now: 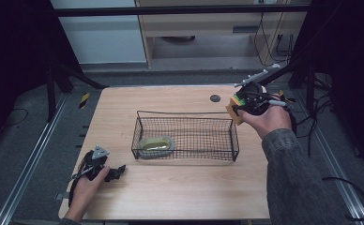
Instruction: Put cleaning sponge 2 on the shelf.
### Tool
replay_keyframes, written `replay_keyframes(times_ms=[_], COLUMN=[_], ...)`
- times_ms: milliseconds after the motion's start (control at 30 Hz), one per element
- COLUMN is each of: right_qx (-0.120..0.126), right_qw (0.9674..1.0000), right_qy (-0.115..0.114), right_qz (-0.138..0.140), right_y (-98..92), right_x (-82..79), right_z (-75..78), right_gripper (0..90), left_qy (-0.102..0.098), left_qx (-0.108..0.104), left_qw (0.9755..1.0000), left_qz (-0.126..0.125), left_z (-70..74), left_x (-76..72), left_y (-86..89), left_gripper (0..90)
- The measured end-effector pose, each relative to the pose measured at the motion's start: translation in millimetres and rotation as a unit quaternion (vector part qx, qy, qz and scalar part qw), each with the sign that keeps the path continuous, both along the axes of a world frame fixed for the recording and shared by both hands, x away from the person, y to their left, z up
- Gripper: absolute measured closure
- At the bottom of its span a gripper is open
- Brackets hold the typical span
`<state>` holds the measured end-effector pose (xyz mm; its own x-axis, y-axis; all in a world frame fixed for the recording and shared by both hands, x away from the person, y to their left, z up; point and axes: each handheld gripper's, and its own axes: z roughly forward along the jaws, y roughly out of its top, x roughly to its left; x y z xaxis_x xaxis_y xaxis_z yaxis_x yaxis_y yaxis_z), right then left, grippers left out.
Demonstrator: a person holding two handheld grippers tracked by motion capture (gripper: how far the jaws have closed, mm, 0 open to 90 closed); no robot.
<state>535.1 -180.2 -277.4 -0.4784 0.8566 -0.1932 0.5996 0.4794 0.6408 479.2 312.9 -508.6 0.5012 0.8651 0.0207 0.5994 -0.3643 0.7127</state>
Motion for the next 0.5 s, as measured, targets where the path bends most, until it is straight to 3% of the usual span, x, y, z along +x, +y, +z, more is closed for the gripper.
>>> replay_keyframes(times_ms=[500], right_qx=[-0.022], right_qw=[0.9994], right_qy=[0.02], right_qz=[0.017], right_y=[14.4], right_x=[12.6], right_z=[-25.1], right_gripper=[64.5], left_qy=[0.0], left_qx=[0.0], left_qw=[1.0], left_qz=[0.0], left_z=[0.0], left_x=[0.0], left_y=[0.0], left_gripper=[0.0])
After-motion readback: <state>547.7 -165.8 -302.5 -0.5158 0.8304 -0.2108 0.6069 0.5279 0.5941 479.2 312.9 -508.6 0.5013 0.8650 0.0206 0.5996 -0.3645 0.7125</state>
